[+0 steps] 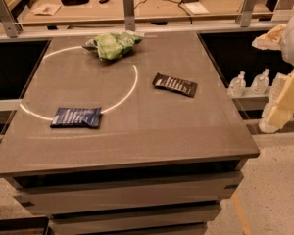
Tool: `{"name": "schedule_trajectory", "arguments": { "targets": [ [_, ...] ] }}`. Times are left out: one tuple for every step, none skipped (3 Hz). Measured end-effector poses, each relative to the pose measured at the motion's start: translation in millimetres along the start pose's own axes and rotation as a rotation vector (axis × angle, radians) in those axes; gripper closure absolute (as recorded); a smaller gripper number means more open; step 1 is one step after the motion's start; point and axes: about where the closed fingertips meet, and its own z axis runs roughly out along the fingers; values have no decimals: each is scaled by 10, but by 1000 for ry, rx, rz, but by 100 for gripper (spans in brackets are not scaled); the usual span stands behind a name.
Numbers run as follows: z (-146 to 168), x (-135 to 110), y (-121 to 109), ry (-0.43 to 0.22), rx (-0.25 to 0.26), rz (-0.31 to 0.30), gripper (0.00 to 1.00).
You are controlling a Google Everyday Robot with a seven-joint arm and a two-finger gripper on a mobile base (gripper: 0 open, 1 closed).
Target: Move rxbar chocolate near green jalapeno chip bag
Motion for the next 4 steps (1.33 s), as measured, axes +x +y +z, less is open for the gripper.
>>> {"name": "schedule_trajectory", "arguments": {
  "targets": [
    [17, -29, -73, -158, 27, -19, 0],
    [118, -69, -111, -270, 30, -10, 0],
    [296, -129, -165, -289, 86, 35, 0],
    [457, -103, -261, -292, 132, 113, 0]
  ]
}}
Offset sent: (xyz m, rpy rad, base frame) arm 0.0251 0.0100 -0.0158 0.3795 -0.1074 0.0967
